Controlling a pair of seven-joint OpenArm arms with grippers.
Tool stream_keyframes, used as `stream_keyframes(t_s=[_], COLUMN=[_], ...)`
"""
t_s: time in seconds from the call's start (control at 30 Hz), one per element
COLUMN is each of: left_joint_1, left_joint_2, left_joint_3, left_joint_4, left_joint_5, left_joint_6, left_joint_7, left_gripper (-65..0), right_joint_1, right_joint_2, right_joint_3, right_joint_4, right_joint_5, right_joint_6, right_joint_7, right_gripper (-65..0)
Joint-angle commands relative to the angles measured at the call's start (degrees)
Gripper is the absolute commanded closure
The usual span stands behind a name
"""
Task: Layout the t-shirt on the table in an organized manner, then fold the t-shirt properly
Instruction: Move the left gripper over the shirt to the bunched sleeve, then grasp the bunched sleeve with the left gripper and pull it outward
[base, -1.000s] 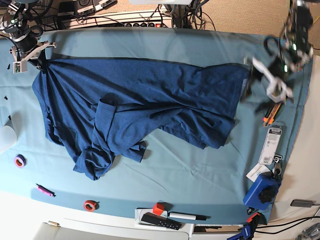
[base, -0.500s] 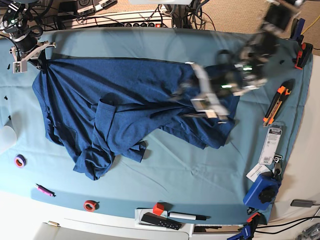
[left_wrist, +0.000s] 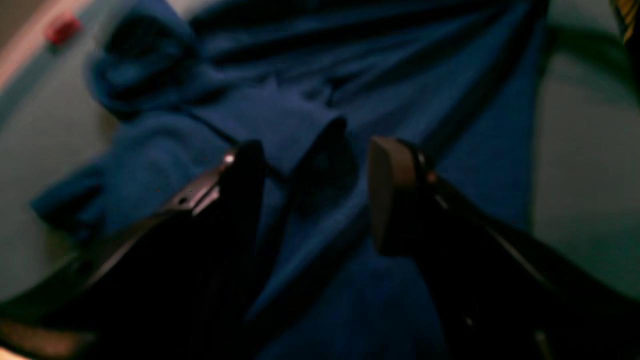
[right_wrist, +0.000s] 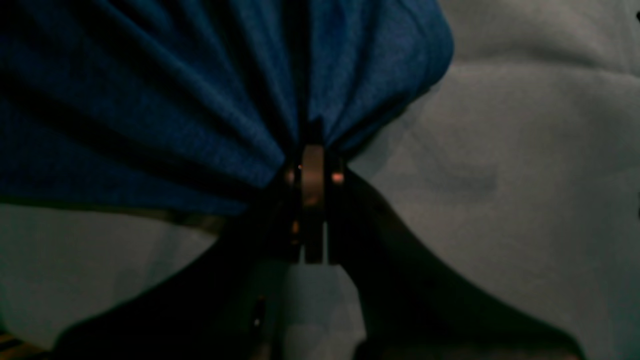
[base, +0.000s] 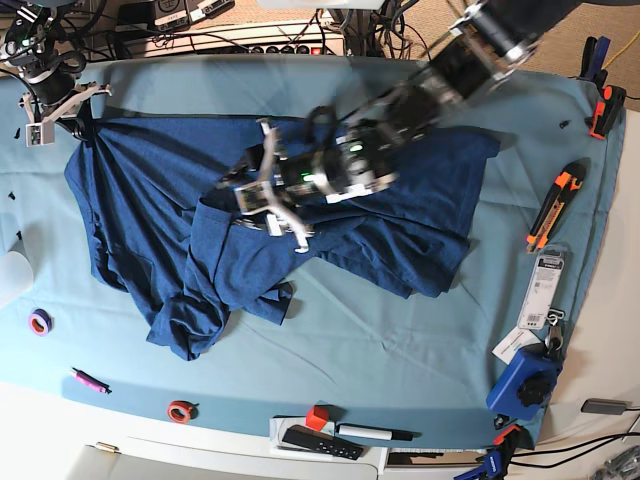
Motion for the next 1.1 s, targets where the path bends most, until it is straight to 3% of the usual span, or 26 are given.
stream_keyframes(t_s=[0.0, 0.23, 0.3, 0.47, 0.53, 0.63, 0.67, 1.07], left_joint_1=[-2.51, -8.92, -9.64, -9.64, -9.22, -8.98, -9.16, -21.14], left_joint_2=[2.08, 8.52, 9.07, 8.7, 8.72, 8.72, 8.72, 8.72], left_joint_3=[-0.02, 0.07, 0.07, 0.13, 0.13, 0.13, 0.13, 0.11], left_joint_4=[-1.38, -13.88, -15.19, -15.78, -15.78, -15.78, -15.78, -15.78], left_joint_5=[-0.66, 2.91, 3.89, 4.04, 4.02, 4.04, 4.04, 3.93], left_joint_6=[0.48, 1.57, 2.99, 2.75, 2.73, 2.58, 2.58, 2.62], left_joint_7=[-1.62, -2.47, -2.45, -2.43, -2.45, -2.78, -3.23, -2.14], left_gripper=[-33.0, -33.0, -33.0, -32.1, -25.6, -3.1, 0.0, 0.0], right_joint_1=[-0.13, 0.02, 0.26, 1.31, 1.6, 1.9, 1.88, 1.88], right_joint_2=[1.09, 0.66, 0.66, 0.63, 0.66, 0.63, 0.66, 0.63], right_joint_3=[0.59, 0.57, 0.59, 0.57, 0.57, 0.52, 0.52, 0.52], right_joint_4=[0.96, 0.94, 0.94, 0.94, 0.94, 0.94, 0.94, 0.94], right_joint_5=[0.74, 0.72, 0.72, 0.74, 0.76, 0.74, 0.74, 0.74], right_joint_6=[-0.14, -0.14, -0.14, -0.14, -0.14, -0.14, -0.14, -0.14], right_joint_7=[1.05, 1.01, 1.05, 0.68, 0.66, 0.59, 0.57, -0.85], right_gripper=[0.0, 0.0, 0.0, 0.0, 0.0, 0.0, 0.0, 0.0])
